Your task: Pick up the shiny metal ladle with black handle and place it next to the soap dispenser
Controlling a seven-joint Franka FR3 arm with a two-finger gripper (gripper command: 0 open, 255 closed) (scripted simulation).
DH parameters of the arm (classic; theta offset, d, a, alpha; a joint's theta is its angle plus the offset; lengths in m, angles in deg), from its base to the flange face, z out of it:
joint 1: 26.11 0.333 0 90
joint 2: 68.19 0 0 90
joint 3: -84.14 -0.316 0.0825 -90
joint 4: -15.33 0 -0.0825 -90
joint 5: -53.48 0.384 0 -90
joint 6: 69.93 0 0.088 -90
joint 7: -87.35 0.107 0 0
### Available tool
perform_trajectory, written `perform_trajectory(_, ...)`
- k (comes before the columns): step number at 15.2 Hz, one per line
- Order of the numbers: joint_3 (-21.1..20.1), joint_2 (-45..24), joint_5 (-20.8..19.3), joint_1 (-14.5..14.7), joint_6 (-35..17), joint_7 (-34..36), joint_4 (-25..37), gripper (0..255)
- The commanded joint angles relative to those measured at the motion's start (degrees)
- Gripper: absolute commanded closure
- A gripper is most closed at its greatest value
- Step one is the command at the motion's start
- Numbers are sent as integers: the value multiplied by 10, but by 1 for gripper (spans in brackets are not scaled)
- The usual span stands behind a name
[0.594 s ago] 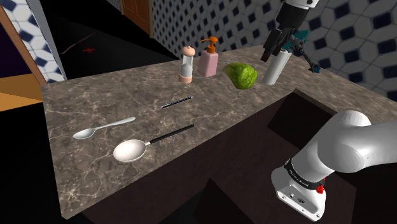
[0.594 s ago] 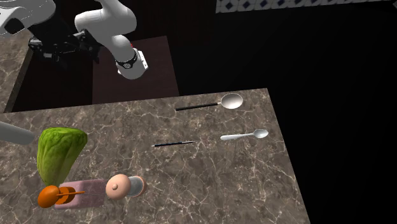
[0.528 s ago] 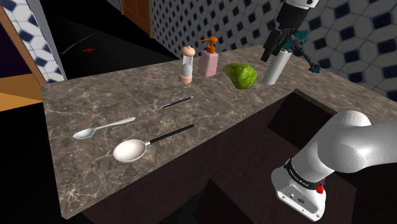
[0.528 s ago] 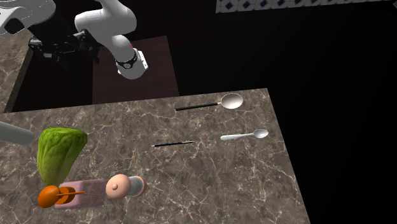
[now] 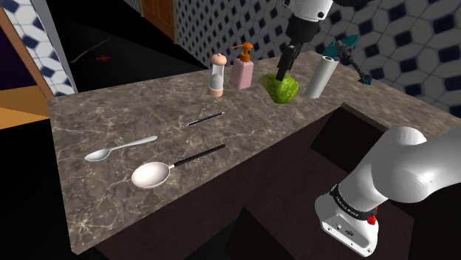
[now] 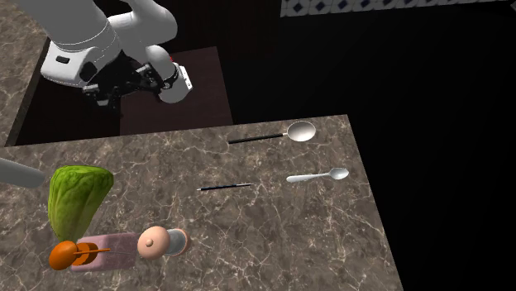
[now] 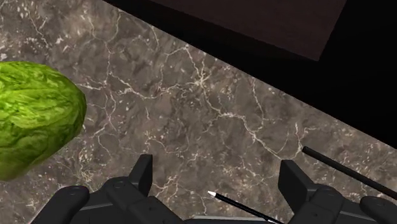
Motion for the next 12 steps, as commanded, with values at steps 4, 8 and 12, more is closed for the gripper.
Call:
perform_trajectory(4,-24,-83,-2,37,-51,-46,27,0)
perform_trajectory(8,-47,-141,-7,64,-85,-79,46,0)
perform_trajectory(12,-72,-196,-16,89,-116,-109,66,0)
